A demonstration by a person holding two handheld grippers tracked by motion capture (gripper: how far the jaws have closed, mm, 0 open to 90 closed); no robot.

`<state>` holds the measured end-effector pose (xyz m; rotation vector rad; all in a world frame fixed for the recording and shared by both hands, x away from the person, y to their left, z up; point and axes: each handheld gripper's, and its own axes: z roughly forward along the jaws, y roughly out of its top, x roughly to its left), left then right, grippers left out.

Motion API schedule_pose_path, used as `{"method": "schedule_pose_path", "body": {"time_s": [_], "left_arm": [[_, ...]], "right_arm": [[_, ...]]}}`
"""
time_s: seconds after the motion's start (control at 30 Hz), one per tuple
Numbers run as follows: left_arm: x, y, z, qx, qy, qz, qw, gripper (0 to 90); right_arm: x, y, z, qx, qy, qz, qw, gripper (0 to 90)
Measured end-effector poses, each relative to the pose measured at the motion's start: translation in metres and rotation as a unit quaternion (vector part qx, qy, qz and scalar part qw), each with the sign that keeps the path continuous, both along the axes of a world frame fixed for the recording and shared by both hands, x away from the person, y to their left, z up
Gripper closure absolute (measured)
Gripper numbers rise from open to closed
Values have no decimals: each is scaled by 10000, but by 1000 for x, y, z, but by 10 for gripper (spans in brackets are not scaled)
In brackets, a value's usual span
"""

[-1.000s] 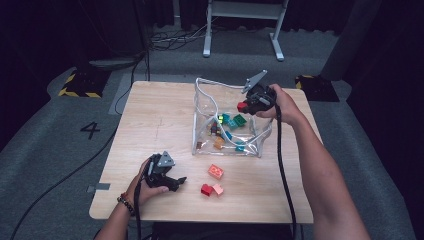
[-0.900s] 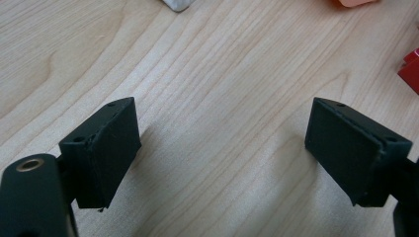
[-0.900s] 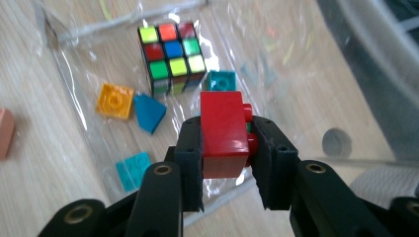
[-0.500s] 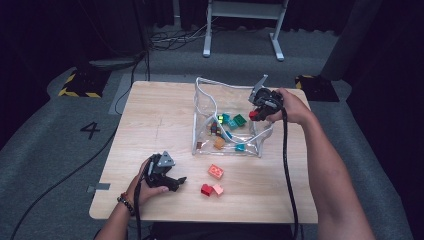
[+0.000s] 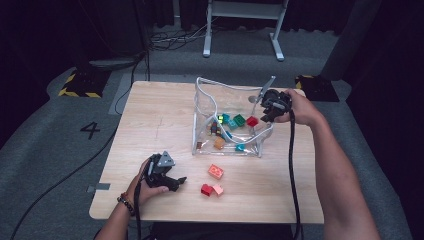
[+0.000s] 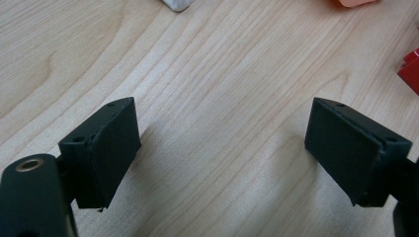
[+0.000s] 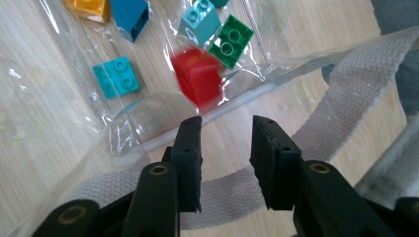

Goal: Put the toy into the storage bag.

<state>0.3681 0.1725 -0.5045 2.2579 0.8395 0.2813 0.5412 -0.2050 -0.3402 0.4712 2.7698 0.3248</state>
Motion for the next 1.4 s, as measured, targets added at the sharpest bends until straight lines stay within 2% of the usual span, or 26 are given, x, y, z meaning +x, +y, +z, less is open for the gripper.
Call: {"method": "schedule_pose_path", "body": {"time_s": [0.17, 0.23, 0.33, 0.43, 0.47, 0.5, 0.53, 0.6, 0.63, 0.73, 0.8, 0.83, 0.93, 0.97, 1.03, 1.17, 1.23, 1.37, 1.4], "left_arm": [[0, 0, 0, 9, 8, -7, 10000, 138], [0, 0, 0, 7, 9, -6, 10000, 138], [0, 0, 0, 5, 9, -6, 10000, 138], [0, 0, 0, 8, 8, -7, 10000, 138], [0, 0, 0, 9, 7, -7, 10000, 138], [0, 0, 0, 9, 7, -7, 10000, 138], [0, 0, 0, 8, 7, -7, 10000, 138], [0, 0, 0, 7, 7, -5, 10000, 138], [0, 0, 0, 8, 6, -6, 10000, 138], [0, 0, 0, 10, 6, -7, 10000, 138], [0, 0, 0, 7, 8, -7, 10000, 138], [0, 0, 0, 7, 6, -6, 10000, 138], [0, 0, 0, 9, 7, -6, 10000, 138], [0, 0, 0, 10, 5, -7, 10000, 138], [0, 0, 0, 21, 4, -14, 10000, 139], [0, 0, 0, 21, 5, -15, 10000, 138], [0, 0, 0, 21, 4, -14, 10000, 138], [0, 0, 0, 11, 6, -7, 10000, 138], [0, 0, 0, 11, 5, -7, 10000, 138]], "right_arm": [[-7, -3, 4, 268, -167, 5, 9995, 626], [-12, -5, 6, 494, -274, 78, 9984, 609], [-22, -10, 8, 966, -401, 85, 9945, 557], [-33, -17, 9, 1332, -698, 52, 9886, 526], [-37, -21, 10, 1494, -807, -4, 9855, 500], [-42, -24, 11, 1744, -880, -121, 9807, 507], [-48, -28, 11, 2004, -981, -178, 9746, 513], [-58, -38, 12, 2468, -1152, -119, 9621, 526], [-63, -43, 13, 2623, -1235, -119, 9570, 531], [-82, -56, 12, 2980, -1341, -156, 9450, 520], [-92, -61, 11, 3210, -1336, -222, 9374, 515], [-98, -65, 9, 3350, -1367, -237, 9320, 505], [-110, -71, 6, 3546, -1365, -233, 9247, 488], [-114, -73, 5, 3578, -1360, -201, 9236, 462], [-123, -74, 2, 3543, -1436, -227, 9238, 439], [-139, -76, -3, 3695, -1419, -202, 9181, 381], [-146, -77, -7, 3805, -1399, -156, 9140, 371], [-156, -74, -18, 3765, -1364, -153, 9162, 344], [-157, -74, -22, 3821, -1324, -153, 9145, 339]]}}
